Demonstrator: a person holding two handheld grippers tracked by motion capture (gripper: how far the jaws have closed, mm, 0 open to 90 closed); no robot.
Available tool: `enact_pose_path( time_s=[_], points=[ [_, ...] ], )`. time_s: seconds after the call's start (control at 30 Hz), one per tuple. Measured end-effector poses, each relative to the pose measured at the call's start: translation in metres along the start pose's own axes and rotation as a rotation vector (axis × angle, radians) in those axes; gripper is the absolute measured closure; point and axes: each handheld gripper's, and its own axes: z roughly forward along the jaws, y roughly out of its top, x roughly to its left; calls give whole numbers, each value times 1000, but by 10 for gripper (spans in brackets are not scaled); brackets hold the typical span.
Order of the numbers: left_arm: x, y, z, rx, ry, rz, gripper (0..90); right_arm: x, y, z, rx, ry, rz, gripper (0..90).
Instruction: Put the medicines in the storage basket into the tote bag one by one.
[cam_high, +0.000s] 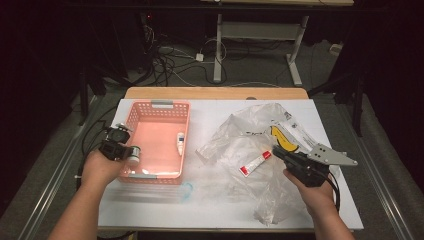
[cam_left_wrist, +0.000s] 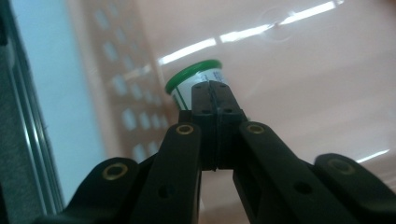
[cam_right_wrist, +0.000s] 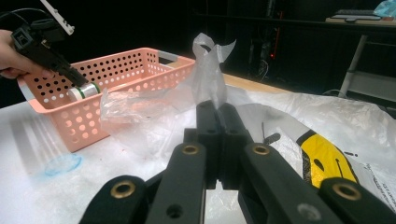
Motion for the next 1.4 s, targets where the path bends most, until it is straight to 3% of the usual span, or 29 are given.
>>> enact_pose_path(
  time_s=[0.1, 0.17, 0.2, 0.23, 0.27, 0.37, 0.47, 0.53, 0.77, 0.87, 0.9, 0.93, 0.97, 1.0, 1.03, 1.17, 1.2, 1.3, 1.4],
  points=[
    [-7, 5, 2, -3, -33, 5, 883, 0, 0, 0, 0, -1, 1, 900],
    [-16, 12, 4, -16, -120, 22, 882, 0, 0, -1, 1, -2, 1, 900],
    [-16, 12, 4, -16, -120, 22, 882, 0, 0, -1, 1, -2, 1, 900],
    [-17, 14, 1, -51, -183, 2, 882, -1, 0, -1, 1, -2, 0, 900],
    [-17, 15, -2, -70, -206, 2, 882, -1, 0, -1, -2, -3, 4, 900],
    [-20, 17, -7, -100, -232, 31, 881, -1, 0, -1, 0, -2, 6, 900],
    [-16, 18, -9, -116, -260, 20, 880, -1, 0, -1, 1, -2, -2, 900],
    [-16, 18, -6, -102, -254, 47, 843, 0, 0, 0, 1, -2, -3, 900],
    [-20, 21, -4, -117, -242, 45, 788, 1, 0, 0, 5, -2, -6, 900],
    [-23, 24, -1, -83, -248, 44, 620, 1, 0, 0, 6, -4, -13, 900],
    [-25, 25, -1, -80, -227, 48, 620, 1, 0, 0, 6, -4, -13, 900],
    [-27, 26, -1, -86, -203, 52, 508, 1, 0, 0, 6, -2, -14, 900],
    [-28, 27, -1, -87, -218, 42, 508, 1, 0, 0, 6, -2, -14, 900],
    [-30, 29, 0, -98, -241, 20, 445, 1, 0, 0, 6, -3, -15, 900],
    [-32, 31, 0, -101, -241, 21, 445, 1, 0, 0, 6, -3, -15, 900],
    [-45, 45, 5, -82, -260, -24, 174, 2, 0, 0, 7, -4, -13, 900],
    [-45, 45, 5, -82, -260, -24, 147, 2, 0, 0, 7, -4, -13, 900],
    [-55, 52, 18, -12, -235, -11, 142, 1, 0, 0, 7, -4, -12, 900],
    [-57, 57, 28, 28, -226, -28, 164, 1, 0, 0, 6, -3, -14, 900]
  ],
)
